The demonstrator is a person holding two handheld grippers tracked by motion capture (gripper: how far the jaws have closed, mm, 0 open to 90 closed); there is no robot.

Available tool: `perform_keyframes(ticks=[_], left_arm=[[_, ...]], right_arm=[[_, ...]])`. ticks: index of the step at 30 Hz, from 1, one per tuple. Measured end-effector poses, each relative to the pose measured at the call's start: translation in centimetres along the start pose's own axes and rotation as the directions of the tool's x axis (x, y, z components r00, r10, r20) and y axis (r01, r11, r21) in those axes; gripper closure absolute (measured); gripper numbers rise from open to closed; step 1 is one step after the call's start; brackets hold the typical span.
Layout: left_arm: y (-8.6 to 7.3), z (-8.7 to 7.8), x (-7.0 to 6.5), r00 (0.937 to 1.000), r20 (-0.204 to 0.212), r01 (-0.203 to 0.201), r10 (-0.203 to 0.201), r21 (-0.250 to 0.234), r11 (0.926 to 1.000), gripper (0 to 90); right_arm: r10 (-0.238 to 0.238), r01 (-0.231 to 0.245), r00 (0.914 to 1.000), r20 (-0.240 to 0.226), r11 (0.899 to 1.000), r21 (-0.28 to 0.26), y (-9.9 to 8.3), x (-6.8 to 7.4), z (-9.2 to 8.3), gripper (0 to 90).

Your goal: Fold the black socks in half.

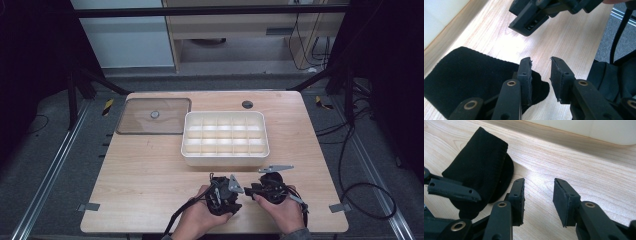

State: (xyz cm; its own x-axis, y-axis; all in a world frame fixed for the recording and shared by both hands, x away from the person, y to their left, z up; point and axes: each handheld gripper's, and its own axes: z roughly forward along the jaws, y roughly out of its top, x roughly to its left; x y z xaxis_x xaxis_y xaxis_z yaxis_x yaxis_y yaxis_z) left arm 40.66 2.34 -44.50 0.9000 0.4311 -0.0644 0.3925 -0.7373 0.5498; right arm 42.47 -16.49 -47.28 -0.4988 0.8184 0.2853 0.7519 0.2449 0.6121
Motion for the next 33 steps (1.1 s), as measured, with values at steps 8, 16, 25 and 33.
perform_keyframes(ticks=[8,16,25,33], left_arm=[[-0.1,1.3,0.5,0.9998,-0.019,0.005,-0.005,0.026,0.9996,80.9],[-0.7,2.1,1.0,0.9994,-0.023,0.028,-0.027,0.017,0.9995,81.1],[-1.2,0.8,1.9,0.998,-0.027,0.058,-0.058,-0.02,0.9981,78.8],[-1.2,-0.3,2.4,0.996,-0.036,0.08,-0.082,-0.053,0.9954,74.5]], right_arm=[[0.001,-0.001,1.0,0.0,1.0,0.002,0.1,0.1,0.2,61.4],[0.0,0.0,1.0,0.002,1.0,-0.003,0.0,0.1,0.0,61.1],[-0.006,0.006,1.0,0.007,1.0,-0.024,0.3,0.4,0.0,58.5],[-0.01,0.011,0.9998,0.018,1.0,-0.026,0.3,0.4,0.0,53.6]])
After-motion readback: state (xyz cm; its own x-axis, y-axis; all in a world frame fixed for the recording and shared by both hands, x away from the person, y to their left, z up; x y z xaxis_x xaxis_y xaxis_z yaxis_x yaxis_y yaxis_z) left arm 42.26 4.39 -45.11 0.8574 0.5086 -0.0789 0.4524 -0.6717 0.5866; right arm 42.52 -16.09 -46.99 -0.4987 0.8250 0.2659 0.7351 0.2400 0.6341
